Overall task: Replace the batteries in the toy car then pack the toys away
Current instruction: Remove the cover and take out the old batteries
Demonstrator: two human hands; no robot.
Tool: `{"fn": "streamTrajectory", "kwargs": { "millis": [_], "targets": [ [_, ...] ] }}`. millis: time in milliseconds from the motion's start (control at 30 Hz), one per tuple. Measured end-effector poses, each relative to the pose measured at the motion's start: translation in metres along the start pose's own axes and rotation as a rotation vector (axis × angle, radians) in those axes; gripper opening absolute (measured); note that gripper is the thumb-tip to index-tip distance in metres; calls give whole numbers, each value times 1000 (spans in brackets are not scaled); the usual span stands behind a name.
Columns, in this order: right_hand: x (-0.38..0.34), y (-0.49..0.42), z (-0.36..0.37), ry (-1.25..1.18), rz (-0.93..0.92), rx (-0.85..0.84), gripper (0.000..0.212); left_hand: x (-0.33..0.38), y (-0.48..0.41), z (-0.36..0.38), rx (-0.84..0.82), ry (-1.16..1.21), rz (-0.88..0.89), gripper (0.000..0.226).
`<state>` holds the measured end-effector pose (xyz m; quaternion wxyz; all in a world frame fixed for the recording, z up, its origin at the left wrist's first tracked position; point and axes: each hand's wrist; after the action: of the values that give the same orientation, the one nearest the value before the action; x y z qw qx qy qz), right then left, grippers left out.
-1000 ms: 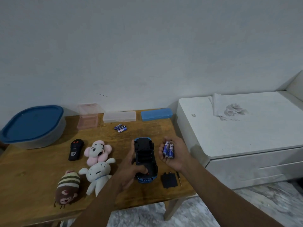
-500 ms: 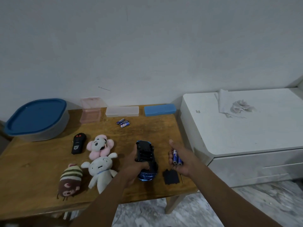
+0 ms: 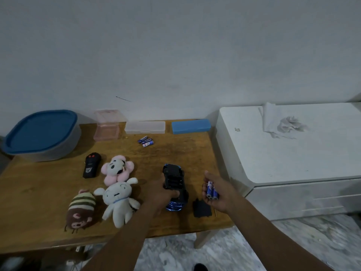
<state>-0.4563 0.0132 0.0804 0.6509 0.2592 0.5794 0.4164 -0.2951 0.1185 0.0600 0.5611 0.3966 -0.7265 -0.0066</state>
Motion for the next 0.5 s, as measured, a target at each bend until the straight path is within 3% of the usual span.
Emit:
{"fn": "streamTrajectory", "kwargs": {
  "millis": [300, 367, 500],
  "targets": [
    [6, 3, 28, 9, -8, -92, 19, -7, 4, -23, -2, -323, 47, 30],
    [9, 4, 33, 20, -22, -73, 21, -6, 5, -28, -12, -396, 72, 14],
    [17, 5, 40, 19, -62, 23, 28, -3, 1, -37, 120, -550, 195, 9]
  ]
}}
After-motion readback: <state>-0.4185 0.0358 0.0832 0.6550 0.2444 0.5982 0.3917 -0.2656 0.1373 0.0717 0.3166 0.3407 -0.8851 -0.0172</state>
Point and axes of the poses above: each hand's wrist, its own y-axis away from the middle knuckle, its own z-axis out of the palm, x = y × z, and after that the axes turned 6 degrees about x, right-handed
